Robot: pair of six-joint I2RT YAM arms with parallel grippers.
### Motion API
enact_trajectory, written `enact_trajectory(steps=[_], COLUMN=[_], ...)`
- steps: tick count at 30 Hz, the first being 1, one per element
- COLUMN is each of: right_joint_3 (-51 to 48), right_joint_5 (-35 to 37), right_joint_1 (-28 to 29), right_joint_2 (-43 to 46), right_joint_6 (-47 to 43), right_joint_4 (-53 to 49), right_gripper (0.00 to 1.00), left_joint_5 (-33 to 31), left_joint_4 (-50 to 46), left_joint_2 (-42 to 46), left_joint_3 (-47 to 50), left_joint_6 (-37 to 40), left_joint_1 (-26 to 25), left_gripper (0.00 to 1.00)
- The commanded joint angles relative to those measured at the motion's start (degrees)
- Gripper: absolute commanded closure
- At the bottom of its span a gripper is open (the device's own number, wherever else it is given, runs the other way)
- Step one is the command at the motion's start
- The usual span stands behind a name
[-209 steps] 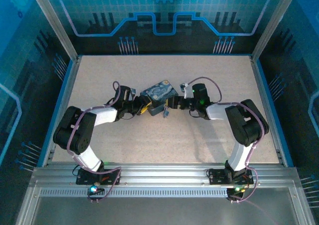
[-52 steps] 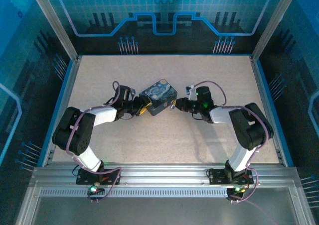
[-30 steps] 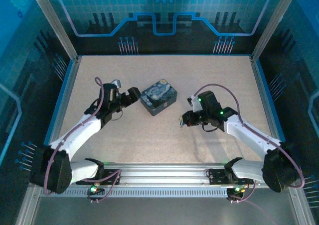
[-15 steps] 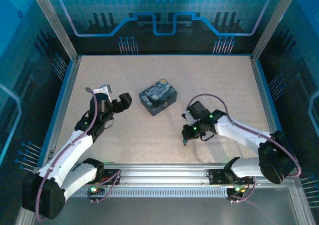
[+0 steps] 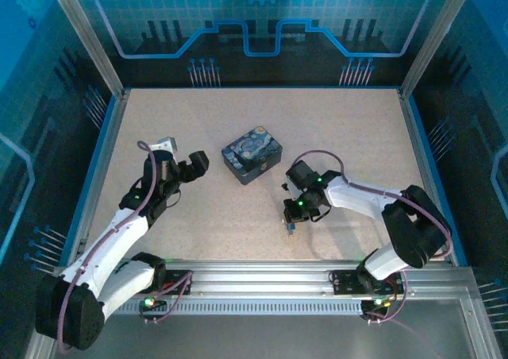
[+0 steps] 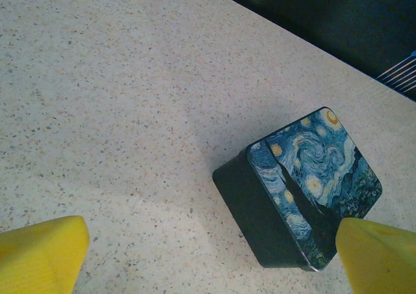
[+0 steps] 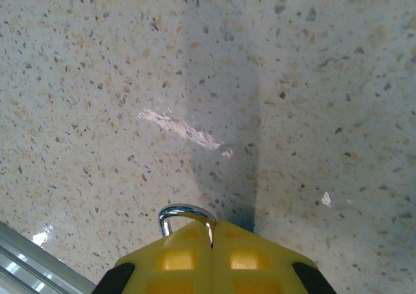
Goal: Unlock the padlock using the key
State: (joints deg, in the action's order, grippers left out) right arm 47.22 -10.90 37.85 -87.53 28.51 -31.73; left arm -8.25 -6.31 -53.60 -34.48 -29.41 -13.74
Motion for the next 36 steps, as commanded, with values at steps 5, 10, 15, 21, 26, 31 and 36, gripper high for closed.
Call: enact_trajectory(steps=[5, 10, 15, 21, 26, 31, 36], right_joint_3=[2.8, 2.8, 2.8, 2.8, 2.8, 2.4, -0.9], right_joint_5=[-0.3, 0.2, 1.0, 4.3, 8.5, 11.5, 12.5], right_joint_1=[0.0, -0.1, -0.3, -0.7, -3.1, -8.1, -15.4], right_joint_2=[-4.2, -4.7, -3.2, 2.3, 8.0, 14.8, 22.7], right_joint_6=[1.1, 0.9, 0.4, -1.8, -5.0, -7.6, -9.7], right_joint_4=[3.3, 3.3, 3.1, 2.4, 0.5, 1.4, 3.7], right_gripper=[0.97, 0.87, 0.8, 0.76, 0.7, 0.64, 0.52], left_joint_5=[-1.3, -1.2, -0.8, -0.7, -1.2, -2.3, -4.5], left_joint_4=[-1.0, -1.6, -2.2, -3.2, -3.4, -5.1, -6.2], left_joint_2=[0.8, 0.8, 0.9, 1.1, 1.2, 1.4, 1.8], left_joint_3=[0.8, 0.3, -0.1, -1.1, -1.5, -2.7, -3.5], left_joint_6=[1.7, 1.4, 1.1, 0.6, 0.1, 0.1, 0.2], left_joint_1=[0.7, 0.9, 1.0, 1.0, 1.2, 1.6, 1.9], left_gripper=[0.01, 0.01, 0.01, 0.01, 0.01, 0.01, 0.01])
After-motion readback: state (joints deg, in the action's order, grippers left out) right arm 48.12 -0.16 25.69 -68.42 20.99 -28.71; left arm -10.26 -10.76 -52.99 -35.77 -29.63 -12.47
